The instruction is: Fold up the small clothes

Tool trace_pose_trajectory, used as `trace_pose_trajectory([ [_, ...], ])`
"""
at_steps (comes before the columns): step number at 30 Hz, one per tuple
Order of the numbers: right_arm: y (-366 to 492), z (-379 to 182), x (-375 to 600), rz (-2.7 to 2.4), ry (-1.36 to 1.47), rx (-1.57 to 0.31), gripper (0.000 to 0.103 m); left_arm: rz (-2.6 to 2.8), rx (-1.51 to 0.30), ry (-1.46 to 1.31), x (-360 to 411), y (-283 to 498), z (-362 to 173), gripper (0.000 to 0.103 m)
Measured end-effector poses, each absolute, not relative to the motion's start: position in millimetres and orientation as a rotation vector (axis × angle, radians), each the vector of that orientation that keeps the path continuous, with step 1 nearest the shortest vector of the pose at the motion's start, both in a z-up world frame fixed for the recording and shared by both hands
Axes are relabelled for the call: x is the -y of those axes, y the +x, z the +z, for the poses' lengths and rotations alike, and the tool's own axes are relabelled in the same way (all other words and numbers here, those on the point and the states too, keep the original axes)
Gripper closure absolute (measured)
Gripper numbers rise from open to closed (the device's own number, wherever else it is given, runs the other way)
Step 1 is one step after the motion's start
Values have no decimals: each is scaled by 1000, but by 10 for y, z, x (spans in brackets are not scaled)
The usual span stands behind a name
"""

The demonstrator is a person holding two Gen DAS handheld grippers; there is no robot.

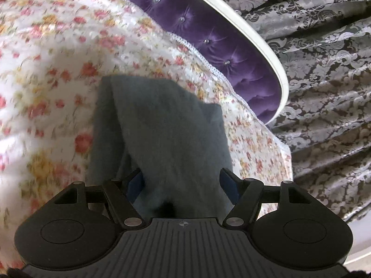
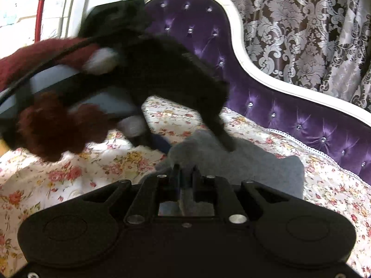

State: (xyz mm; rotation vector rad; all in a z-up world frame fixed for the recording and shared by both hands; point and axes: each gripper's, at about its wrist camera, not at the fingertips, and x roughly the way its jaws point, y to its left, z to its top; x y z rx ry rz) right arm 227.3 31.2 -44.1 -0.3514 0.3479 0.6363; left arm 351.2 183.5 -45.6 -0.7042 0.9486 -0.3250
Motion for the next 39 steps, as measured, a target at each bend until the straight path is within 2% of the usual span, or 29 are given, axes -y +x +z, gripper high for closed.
trace_pose_trajectory([
  [5,2268,-469,-347,638,-350,-346,89,-280,-973,-628,-1808,3697,-496,36],
  [7,2289,-469,-349,634,-341,-348,89,-262,-910,-582,-1790,3693,-486,67],
  [8,2294,-466,-350,630,-336,-347,89,-280,-886,-550,-1777,3698,-471,96],
  [13,2354,-446,-446,620,-311,-344,89,-273,-840,-358,-1726,3717,-311,95],
  [16,2496,-618,-644,638,-358,-428,84,-209,-898,-341,-1792,3775,-429,95],
  [17,2543,-680,-681,652,-356,-472,75,-186,-925,-347,-1841,3783,-511,94],
  [19,2598,-751,-698,671,-329,-529,67,-173,-930,-356,-1910,3769,-607,81],
  [20,2583,-741,-666,687,-304,-529,58,-163,-920,-359,-1946,3750,-622,73],
  [23,2500,-650,-503,776,-215,-527,40,-154,-890,-365,-2011,3697,-600,70],
  [26,2408,-543,-298,817,-142,-515,38,-109,-841,-353,-2074,3602,-513,70],
  [28,2359,-476,-157,816,-99,-499,37,-102,-805,-343,-2074,3516,-434,59],
  [30,2323,-415,-18,796,-68,-484,36,-112,-775,-348,-2081,3409,-375,42],
  [33,2301,-350,147,765,-40,-469,35,-153,-756,-377,-2066,3206,-308,32],
  [39,2391,-298,462,704,50,-484,31,-230,-798,-413,-1965,2922,-413,24],
])
